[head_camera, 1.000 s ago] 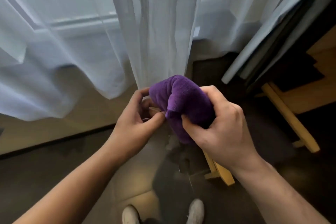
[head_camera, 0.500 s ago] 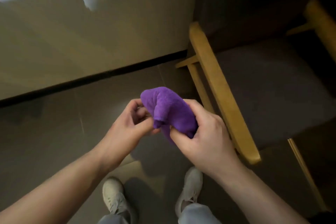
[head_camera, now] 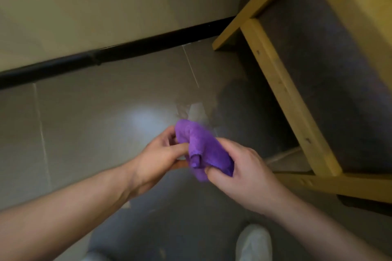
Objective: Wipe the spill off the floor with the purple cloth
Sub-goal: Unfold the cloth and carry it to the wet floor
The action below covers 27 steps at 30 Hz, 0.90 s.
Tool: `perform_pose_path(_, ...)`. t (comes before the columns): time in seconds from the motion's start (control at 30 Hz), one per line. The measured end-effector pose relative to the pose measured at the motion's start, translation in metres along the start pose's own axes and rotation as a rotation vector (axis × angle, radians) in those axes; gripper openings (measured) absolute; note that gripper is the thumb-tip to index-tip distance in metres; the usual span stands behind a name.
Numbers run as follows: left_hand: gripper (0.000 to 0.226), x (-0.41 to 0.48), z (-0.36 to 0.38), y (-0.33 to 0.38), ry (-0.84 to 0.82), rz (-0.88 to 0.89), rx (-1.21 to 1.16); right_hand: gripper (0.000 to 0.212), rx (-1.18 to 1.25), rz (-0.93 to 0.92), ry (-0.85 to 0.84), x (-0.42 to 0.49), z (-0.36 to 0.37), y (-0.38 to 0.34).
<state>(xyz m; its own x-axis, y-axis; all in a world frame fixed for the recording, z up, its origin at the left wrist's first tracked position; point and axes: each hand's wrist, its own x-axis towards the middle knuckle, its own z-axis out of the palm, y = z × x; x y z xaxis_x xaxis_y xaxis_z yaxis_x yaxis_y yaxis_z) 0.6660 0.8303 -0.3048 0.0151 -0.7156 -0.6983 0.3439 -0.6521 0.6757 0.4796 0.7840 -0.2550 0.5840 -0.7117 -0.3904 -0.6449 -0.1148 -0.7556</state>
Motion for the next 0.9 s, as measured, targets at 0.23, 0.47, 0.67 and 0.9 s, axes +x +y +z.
perform_pose_path(0.23,0.041,0.058,-0.02,-0.053,-0.114,-0.022,-0.032,0.021,0.258,0.072,-0.103,0.016,0.034,0.056)
perform_pose_path(0.47,0.045,0.098,-0.02,-0.059,-0.205,0.013,-0.063,0.027,0.636,0.299,0.12,0.035,0.048,0.093)
perform_pose_path(0.67,0.046,0.107,-0.025,-0.055,-0.16,0.076,0.005,0.027,1.0,0.363,0.212,0.056,0.062,0.088)
perform_pose_path(0.9,0.079,0.123,-0.041,-0.056,0.188,0.36,0.626,0.027,0.76,0.35,0.283,0.1,0.087,0.096)
